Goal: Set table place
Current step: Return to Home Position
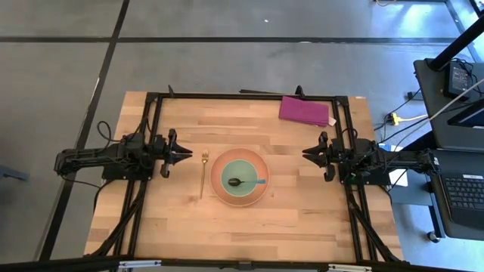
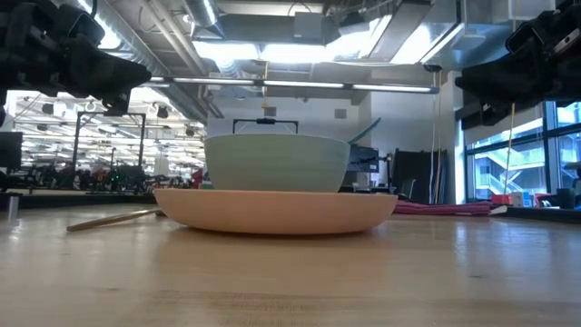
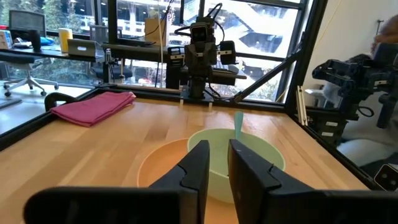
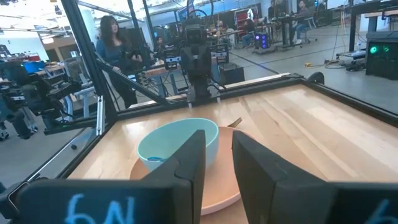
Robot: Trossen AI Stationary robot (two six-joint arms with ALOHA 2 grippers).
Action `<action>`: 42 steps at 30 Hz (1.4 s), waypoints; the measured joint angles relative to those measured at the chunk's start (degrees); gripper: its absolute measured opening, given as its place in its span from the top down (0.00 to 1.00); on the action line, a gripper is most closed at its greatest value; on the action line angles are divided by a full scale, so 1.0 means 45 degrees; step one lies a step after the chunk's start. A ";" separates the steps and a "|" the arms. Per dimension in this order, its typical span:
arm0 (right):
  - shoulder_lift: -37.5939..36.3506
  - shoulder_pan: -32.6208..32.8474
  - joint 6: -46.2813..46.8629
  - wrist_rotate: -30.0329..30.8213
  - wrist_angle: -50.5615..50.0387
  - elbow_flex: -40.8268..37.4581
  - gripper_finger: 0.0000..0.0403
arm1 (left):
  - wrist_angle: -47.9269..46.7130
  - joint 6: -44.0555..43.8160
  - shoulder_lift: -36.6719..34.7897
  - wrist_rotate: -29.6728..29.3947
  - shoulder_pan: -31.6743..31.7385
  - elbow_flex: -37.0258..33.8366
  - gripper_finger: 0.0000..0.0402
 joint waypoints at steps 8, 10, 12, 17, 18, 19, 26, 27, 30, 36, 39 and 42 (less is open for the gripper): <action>0.0000 0.0000 0.0010 0.0000 0.0003 0.0000 0.80 | 0.0000 0.0001 0.0001 0.0000 0.0000 0.0000 0.84; 0.0000 0.0000 0.0003 0.0000 0.0003 0.0000 0.80 | 0.0000 0.0005 0.0000 0.0000 0.0000 0.0000 0.84; 0.0000 0.0000 0.0019 0.0000 0.0003 0.0000 0.80 | 0.0000 0.0005 0.0000 0.0000 0.0000 0.0000 0.83; 0.0000 0.0000 0.0021 -0.0003 0.0003 0.0000 0.80 | 0.0000 0.0005 0.0000 0.0000 -0.0002 0.0000 0.82; 0.0000 0.0000 0.0005 -0.0003 0.0003 0.0000 0.80 | 0.0000 0.0004 0.0001 0.0000 0.0000 0.0000 0.82; 0.0000 0.0000 0.0000 0.0000 0.0001 0.0000 0.80 | 0.0000 0.0005 0.0003 0.0000 0.0000 0.0000 0.82; 0.0000 0.0000 0.0019 0.0000 0.0000 0.0000 0.80 | 0.0000 0.0005 0.0001 0.0000 -0.0001 0.0000 0.84; 0.0000 0.0000 0.0016 0.0000 0.0003 0.0000 0.80 | 0.0000 0.0005 0.0000 0.0000 0.0000 0.0000 0.85; 0.0000 0.0000 0.0010 0.0000 0.0003 0.0000 0.80 | 0.0000 0.0001 0.0000 0.0000 -0.0004 0.0000 0.86; 0.0002 -0.0002 0.0019 -0.0002 0.0003 0.0000 0.80 | 0.0000 0.0005 0.0000 0.0002 0.0000 0.0000 0.89; 0.0000 0.0000 0.0001 0.0000 0.0003 0.0000 0.80 | 0.0000 0.0005 0.0000 0.0000 -0.0003 0.0000 0.90; 0.0000 0.0000 0.0008 0.0000 0.0001 0.0000 0.80 | 0.0000 0.0005 0.0004 0.0000 0.0000 0.0000 0.91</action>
